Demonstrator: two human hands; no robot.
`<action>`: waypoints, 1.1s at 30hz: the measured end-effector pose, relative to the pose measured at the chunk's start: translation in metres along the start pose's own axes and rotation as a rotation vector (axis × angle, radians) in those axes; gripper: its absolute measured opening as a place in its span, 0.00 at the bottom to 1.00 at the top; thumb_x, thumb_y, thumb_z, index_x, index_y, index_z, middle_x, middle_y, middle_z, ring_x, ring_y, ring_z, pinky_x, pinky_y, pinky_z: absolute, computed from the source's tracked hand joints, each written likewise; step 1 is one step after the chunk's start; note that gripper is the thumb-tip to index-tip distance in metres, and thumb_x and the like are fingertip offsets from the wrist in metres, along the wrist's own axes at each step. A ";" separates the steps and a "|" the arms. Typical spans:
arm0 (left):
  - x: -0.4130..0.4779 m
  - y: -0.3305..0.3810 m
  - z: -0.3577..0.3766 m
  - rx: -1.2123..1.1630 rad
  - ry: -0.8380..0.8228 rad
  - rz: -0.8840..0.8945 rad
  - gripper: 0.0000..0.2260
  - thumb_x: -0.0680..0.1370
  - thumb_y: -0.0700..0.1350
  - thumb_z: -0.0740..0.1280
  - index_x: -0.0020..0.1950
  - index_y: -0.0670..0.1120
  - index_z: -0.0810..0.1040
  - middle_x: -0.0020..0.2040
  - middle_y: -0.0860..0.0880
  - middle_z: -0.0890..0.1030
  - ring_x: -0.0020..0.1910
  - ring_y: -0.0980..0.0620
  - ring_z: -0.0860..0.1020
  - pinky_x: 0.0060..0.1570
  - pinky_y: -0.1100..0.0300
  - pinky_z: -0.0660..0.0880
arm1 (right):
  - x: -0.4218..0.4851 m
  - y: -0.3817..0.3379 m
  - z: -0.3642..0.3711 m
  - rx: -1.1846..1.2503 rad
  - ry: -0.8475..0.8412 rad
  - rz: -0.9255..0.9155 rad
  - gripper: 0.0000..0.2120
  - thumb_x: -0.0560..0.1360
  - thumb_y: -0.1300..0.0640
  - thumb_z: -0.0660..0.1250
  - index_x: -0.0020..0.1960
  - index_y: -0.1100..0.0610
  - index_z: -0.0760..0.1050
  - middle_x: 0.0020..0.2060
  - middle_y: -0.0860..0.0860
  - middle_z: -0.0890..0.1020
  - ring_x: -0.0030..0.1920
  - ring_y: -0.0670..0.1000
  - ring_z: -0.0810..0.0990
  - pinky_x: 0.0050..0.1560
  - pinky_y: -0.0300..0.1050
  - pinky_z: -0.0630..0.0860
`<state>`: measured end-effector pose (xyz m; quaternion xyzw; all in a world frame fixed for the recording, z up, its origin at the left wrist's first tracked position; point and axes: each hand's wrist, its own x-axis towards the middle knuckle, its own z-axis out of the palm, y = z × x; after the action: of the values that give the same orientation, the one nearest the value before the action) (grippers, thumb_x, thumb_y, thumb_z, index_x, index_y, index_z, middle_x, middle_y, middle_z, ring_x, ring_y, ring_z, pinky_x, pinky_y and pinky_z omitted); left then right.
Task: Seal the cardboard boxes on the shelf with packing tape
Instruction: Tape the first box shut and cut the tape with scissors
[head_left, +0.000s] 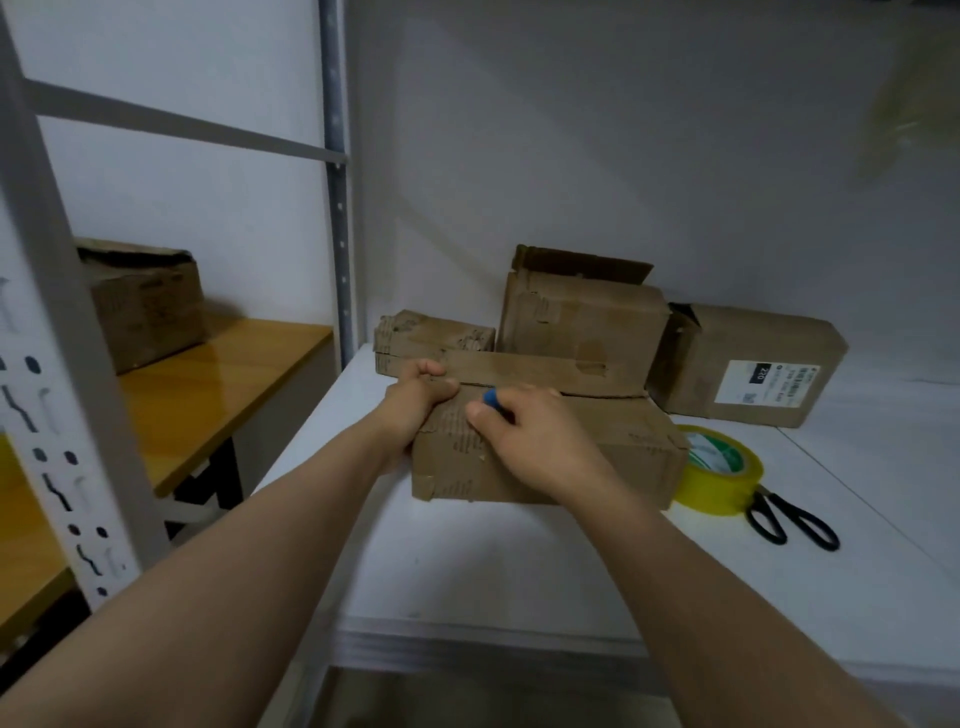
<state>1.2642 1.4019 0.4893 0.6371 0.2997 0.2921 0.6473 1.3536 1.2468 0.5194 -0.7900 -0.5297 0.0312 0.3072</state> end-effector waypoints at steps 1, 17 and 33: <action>0.000 0.001 -0.001 0.013 -0.007 0.006 0.05 0.82 0.49 0.65 0.55 0.52 0.71 0.54 0.43 0.80 0.47 0.44 0.80 0.46 0.49 0.79 | 0.002 0.000 0.004 -0.037 0.030 -0.013 0.16 0.81 0.40 0.60 0.47 0.51 0.77 0.46 0.46 0.78 0.54 0.50 0.74 0.56 0.51 0.73; 0.008 0.000 -0.025 -0.025 -0.315 -0.046 0.29 0.64 0.53 0.80 0.59 0.50 0.71 0.57 0.44 0.81 0.56 0.43 0.80 0.58 0.46 0.78 | 0.033 0.004 0.008 -0.033 -0.067 0.057 0.04 0.78 0.47 0.67 0.47 0.47 0.76 0.52 0.49 0.75 0.56 0.53 0.76 0.59 0.57 0.77; 0.004 0.062 0.026 1.460 -0.190 0.137 0.33 0.78 0.50 0.63 0.81 0.53 0.55 0.83 0.49 0.47 0.81 0.42 0.38 0.74 0.33 0.37 | 0.014 0.052 -0.046 0.181 0.440 0.300 0.07 0.84 0.50 0.59 0.56 0.48 0.74 0.48 0.47 0.78 0.49 0.49 0.78 0.48 0.47 0.74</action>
<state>1.2870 1.3891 0.5517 0.9454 0.3199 0.0016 0.0623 1.4196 1.2248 0.5336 -0.8167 -0.3224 -0.0487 0.4762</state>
